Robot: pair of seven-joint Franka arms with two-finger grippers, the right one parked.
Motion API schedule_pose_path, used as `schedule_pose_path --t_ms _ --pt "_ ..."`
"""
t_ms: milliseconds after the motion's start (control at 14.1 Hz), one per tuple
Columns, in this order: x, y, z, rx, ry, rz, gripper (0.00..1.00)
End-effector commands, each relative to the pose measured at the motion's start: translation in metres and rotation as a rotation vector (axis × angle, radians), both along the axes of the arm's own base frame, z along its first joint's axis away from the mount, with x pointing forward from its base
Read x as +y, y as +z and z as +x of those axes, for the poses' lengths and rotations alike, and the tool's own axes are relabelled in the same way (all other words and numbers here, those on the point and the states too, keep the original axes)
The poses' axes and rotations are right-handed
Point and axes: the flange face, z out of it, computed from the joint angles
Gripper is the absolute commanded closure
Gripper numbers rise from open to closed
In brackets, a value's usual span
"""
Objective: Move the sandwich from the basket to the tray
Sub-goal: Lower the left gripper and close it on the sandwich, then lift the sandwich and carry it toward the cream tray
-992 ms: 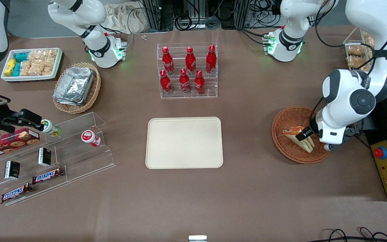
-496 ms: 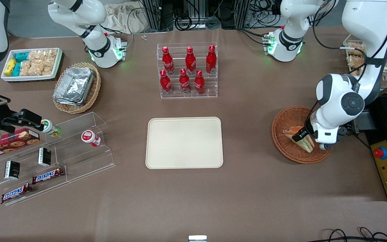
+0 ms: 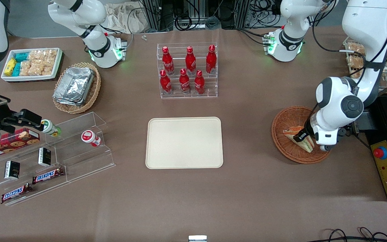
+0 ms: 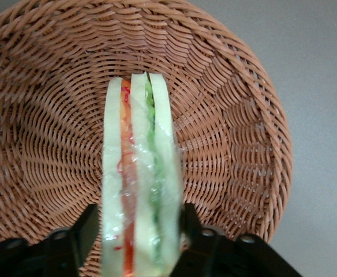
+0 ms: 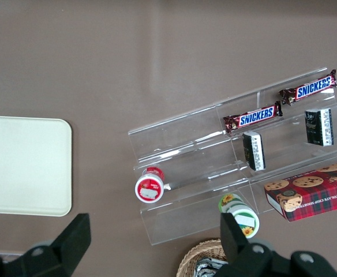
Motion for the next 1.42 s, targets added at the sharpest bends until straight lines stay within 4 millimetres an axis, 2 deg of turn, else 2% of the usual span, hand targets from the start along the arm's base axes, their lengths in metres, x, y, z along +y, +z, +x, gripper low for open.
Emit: schedule_pose_path --t_ms 0,142,354,638,709,850,992,1063,1276,1346 --pt "0.0 0.009 0.002 -0.03 0.04 0.018 0.62" --pt "-0.003 0.028 0.001 -0.033 0.035 0.032 0.66" --pt "-0.004 0.081 0.012 0.026 0.023 0.061 0.67" --pt "-0.012 0.176 0.042 0.079 0.007 0.061 0.66" --pt "-0.017 0.2 0.045 0.086 -0.025 0.044 0.66" --pt "-0.024 0.235 0.047 0.101 -0.083 0.008 0.63" --pt "-0.064 0.254 0.039 0.095 -0.239 -0.002 0.63" --pt "-0.083 0.257 0.035 0.088 -0.315 -0.004 0.61" --pt "-0.145 0.254 0.024 0.069 -0.538 -0.041 0.6" --pt "-0.167 0.249 0.023 0.048 -0.581 -0.056 0.56"
